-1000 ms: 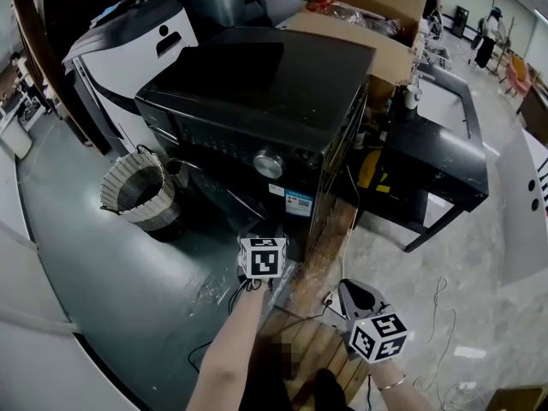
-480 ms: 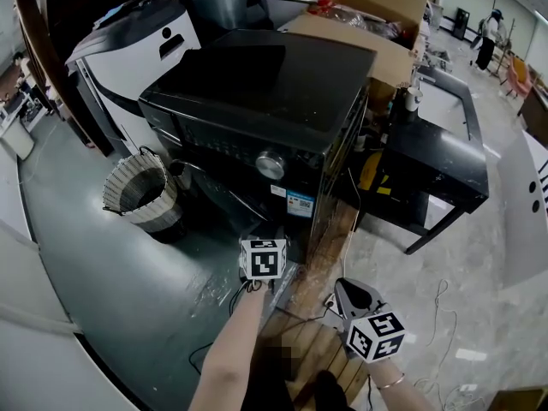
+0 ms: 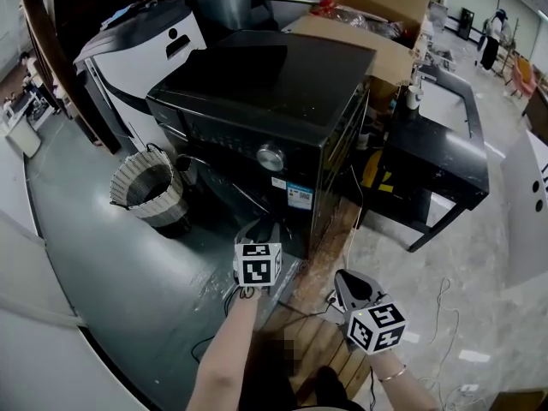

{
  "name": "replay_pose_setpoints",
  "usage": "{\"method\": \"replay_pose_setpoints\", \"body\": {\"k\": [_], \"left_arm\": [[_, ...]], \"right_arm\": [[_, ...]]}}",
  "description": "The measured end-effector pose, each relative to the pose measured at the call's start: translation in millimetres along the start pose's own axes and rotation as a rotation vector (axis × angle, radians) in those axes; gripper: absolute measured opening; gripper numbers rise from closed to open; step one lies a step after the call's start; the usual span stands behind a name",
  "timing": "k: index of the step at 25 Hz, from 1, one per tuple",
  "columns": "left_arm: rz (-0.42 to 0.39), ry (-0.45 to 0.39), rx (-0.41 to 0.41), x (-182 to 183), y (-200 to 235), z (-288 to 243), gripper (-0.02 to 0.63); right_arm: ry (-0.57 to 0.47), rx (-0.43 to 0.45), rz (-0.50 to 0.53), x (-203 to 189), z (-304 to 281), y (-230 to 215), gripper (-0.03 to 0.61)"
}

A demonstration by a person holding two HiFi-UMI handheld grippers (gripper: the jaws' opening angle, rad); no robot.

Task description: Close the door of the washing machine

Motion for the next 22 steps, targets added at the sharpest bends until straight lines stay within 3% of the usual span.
{"method": "replay_pose_setpoints", "body": {"k": [6, 22], "left_arm": [[0.004, -0.081, 0.015, -0.7, -9.9, 50.8, 0.113], [0.116, -0.245, 0.198, -29.8, -24.9, 213.6, 0.046]], "right_arm": [[-0.021, 0.039, 0.021, 6.6, 9.8, 3.3, 0.006], [-0.090, 0.164, 0.110, 28.3, 60.0, 32.4, 0.006]]}}
Point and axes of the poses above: the fingertips, and each gripper's own axes: z backward along the fingers, y to its left, x out of its top, the point moved 9 cm from there along z, backward along the fingers, and after that the axes turned 7 degrees about z, right-handed, at the moved point
